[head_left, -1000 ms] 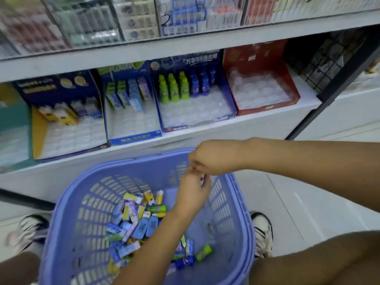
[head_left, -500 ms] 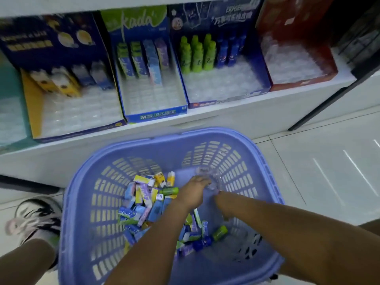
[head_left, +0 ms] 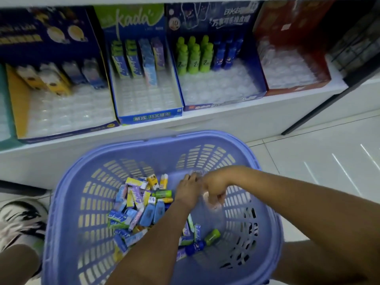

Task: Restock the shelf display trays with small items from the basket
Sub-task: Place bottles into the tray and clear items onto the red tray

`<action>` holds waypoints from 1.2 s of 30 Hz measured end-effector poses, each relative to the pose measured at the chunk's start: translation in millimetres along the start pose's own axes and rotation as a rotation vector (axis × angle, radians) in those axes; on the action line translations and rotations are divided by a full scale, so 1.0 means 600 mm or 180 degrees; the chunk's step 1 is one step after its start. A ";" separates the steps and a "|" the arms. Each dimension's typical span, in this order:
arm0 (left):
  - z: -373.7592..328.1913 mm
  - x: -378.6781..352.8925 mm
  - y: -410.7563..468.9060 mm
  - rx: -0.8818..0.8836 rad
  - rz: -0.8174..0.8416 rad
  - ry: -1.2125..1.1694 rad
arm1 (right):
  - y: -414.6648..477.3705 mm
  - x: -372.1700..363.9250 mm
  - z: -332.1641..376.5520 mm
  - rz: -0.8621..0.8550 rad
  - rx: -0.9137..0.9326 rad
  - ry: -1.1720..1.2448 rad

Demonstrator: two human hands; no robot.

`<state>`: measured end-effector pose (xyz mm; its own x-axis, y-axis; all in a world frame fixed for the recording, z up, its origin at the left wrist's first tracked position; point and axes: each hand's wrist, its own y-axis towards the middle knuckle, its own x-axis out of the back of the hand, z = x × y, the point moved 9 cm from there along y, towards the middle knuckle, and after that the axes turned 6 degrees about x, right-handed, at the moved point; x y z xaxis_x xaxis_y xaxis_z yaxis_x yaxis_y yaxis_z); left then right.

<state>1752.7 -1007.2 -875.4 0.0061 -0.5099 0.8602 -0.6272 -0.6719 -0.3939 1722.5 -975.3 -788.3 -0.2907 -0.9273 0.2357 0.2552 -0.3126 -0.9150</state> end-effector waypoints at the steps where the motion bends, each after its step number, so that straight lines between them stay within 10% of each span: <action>1: 0.011 -0.002 0.003 0.0153 0.0067 -0.0002 | -0.020 0.018 0.007 0.0014 0.0121 0.0462; 7: 0.026 0.050 -0.020 0.0826 0.0087 -0.1766 | -0.152 0.122 0.032 -0.0105 0.1191 0.2010; 12: -0.059 0.195 -0.051 0.0253 -0.0129 -0.2771 | -0.272 0.194 0.019 -0.0405 0.2598 0.2665; 20: -0.198 0.405 -0.066 -0.0368 -0.0318 -0.3679 | -0.418 0.321 -0.135 -0.2701 0.3239 0.3693; 25: -0.250 0.464 -0.008 -0.0386 -0.0622 -0.3446 | -0.456 0.362 -0.248 -0.4012 0.2846 0.4161; 29: -0.298 0.519 0.036 -0.0567 -0.1239 -0.2212 | -0.456 0.409 -0.312 -0.4918 0.1654 0.3090; 36: -0.354 0.524 0.089 -0.0611 -0.1403 -0.0769 | -0.405 0.469 -0.340 -0.4651 -0.0014 0.0912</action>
<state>1555.7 -1089.3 -557.5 0.4659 -0.3260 0.8226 -0.6557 -0.7514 0.0736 1390.6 -1118.3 -566.3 -0.4479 0.2689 0.8527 -0.4174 -0.9063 0.0666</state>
